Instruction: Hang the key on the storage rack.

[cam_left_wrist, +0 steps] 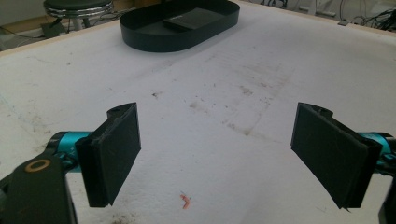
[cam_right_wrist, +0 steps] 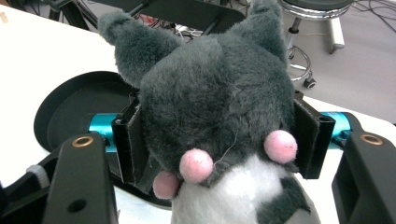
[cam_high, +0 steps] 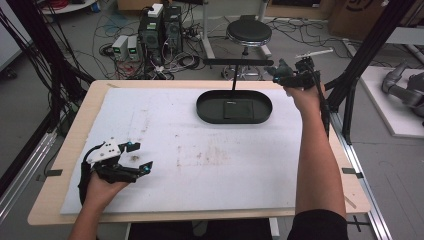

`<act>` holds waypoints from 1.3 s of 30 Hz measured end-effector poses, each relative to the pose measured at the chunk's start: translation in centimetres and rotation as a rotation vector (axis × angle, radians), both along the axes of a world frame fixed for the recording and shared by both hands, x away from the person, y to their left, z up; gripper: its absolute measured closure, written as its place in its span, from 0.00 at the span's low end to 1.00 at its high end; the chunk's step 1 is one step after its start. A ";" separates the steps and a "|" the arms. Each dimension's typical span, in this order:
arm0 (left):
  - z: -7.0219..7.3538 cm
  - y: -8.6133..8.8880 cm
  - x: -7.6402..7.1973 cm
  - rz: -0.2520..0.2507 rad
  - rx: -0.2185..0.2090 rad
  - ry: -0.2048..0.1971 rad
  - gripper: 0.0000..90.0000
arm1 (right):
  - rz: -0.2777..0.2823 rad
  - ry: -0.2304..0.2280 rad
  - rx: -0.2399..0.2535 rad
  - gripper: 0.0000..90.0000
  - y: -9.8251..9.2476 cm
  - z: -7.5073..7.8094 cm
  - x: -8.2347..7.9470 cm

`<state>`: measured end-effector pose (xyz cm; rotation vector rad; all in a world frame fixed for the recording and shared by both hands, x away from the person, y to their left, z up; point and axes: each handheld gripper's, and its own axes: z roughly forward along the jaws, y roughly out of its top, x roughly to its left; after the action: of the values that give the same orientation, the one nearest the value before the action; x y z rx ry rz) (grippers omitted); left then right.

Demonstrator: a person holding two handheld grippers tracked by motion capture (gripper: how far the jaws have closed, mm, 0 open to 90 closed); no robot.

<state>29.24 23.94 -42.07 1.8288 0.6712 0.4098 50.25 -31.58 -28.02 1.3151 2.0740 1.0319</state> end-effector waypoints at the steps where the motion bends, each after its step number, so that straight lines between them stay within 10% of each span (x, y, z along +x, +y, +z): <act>1: 0.0 0.0 0.0 -0.001 0.001 0.000 0.18 | -0.007 -0.003 0.003 0.38 0.0 0.0 0.1; 25: -0.1 0.5 -0.3 0.010 0.003 0.003 0.18 | -0.174 -0.043 -0.014 0.24 0.7 0.3 1.7; 39: 0.0 0.1 -0.3 0.000 0.003 0.002 0.18 | -0.112 -0.035 -0.069 0.22 1.0 0.2 0.1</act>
<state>28.94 24.05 -42.08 1.8321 0.6728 0.4094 50.40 -30.62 -27.81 1.3521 1.9686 0.9208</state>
